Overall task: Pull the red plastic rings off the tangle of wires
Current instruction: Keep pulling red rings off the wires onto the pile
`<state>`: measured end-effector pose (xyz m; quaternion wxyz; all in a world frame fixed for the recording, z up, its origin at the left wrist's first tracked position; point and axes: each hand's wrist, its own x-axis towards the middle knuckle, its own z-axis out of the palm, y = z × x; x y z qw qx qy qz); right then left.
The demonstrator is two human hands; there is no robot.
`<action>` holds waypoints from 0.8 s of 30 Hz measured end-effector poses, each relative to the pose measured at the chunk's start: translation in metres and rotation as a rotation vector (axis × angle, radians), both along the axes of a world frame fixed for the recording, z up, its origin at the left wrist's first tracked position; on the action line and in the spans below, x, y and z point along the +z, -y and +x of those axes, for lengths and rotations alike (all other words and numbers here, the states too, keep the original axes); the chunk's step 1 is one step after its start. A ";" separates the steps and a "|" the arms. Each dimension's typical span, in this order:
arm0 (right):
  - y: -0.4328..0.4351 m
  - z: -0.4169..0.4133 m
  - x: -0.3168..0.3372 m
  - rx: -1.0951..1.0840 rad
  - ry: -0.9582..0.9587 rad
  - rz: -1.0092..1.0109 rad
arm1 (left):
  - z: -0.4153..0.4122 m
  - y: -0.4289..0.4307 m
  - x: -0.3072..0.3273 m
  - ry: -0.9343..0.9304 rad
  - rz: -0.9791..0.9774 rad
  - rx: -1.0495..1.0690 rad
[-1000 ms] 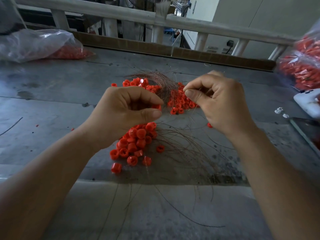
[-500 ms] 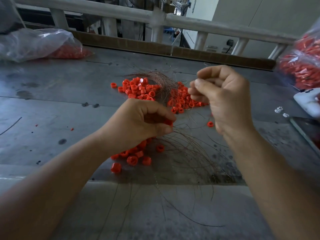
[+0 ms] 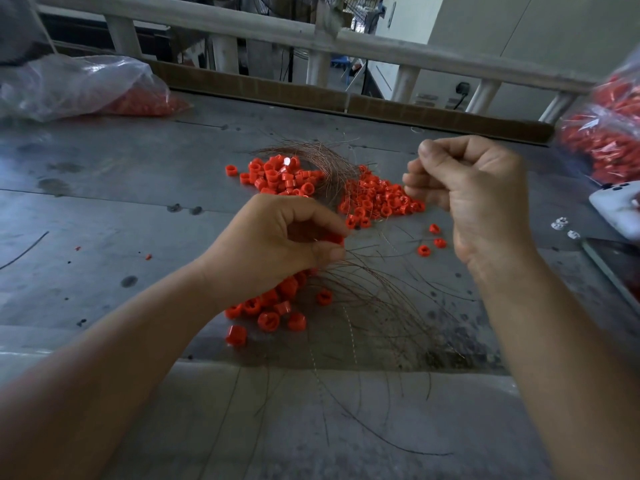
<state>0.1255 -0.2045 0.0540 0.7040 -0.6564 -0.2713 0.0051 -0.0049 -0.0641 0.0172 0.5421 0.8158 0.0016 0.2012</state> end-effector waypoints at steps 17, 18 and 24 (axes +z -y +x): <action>0.000 0.046 -0.043 -0.095 0.298 -1.066 | 0.001 -0.006 -0.001 0.097 -0.097 0.144; 0.000 0.046 -0.043 -0.092 0.310 -1.076 | 0.001 -0.006 0.000 0.097 -0.095 0.142; -0.001 0.047 -0.040 -0.093 0.338 -1.028 | 0.001 -0.006 -0.001 0.095 -0.098 0.144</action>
